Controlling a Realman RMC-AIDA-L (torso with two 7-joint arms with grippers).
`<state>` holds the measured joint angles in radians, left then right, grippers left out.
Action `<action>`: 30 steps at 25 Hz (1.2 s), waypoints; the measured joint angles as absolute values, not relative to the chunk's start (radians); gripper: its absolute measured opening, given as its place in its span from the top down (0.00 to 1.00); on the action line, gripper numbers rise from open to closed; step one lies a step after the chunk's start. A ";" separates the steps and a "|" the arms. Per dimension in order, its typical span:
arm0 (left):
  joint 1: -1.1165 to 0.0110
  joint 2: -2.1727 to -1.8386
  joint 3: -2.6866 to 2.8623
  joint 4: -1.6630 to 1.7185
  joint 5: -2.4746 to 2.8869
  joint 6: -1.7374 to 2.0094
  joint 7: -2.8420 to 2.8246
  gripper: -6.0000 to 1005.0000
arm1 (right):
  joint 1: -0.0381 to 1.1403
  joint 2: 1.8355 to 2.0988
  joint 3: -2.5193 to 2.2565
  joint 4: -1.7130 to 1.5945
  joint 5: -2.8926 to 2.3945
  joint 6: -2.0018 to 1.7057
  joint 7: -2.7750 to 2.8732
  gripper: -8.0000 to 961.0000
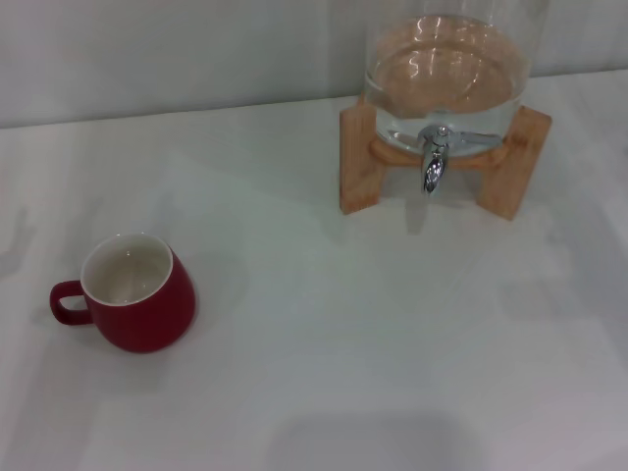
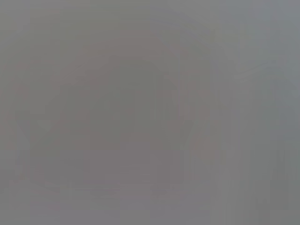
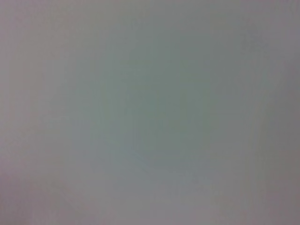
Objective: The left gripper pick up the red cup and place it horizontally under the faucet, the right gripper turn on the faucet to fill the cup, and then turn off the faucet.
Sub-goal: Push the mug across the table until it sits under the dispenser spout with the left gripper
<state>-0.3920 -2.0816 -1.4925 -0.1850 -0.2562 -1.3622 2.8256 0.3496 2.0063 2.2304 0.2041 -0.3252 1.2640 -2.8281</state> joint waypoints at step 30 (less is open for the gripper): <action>-0.309 -2.088 -1.489 -0.175 -0.075 -1.336 2.826 0.11 | 0.403 1.994 2.230 0.204 -0.326 1.211 -2.833 0.36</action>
<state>-0.3090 -2.0880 -1.4894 -0.1749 -0.0752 -1.3363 2.8256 0.4029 1.9936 2.2304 0.2041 -0.3260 1.2112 -2.8333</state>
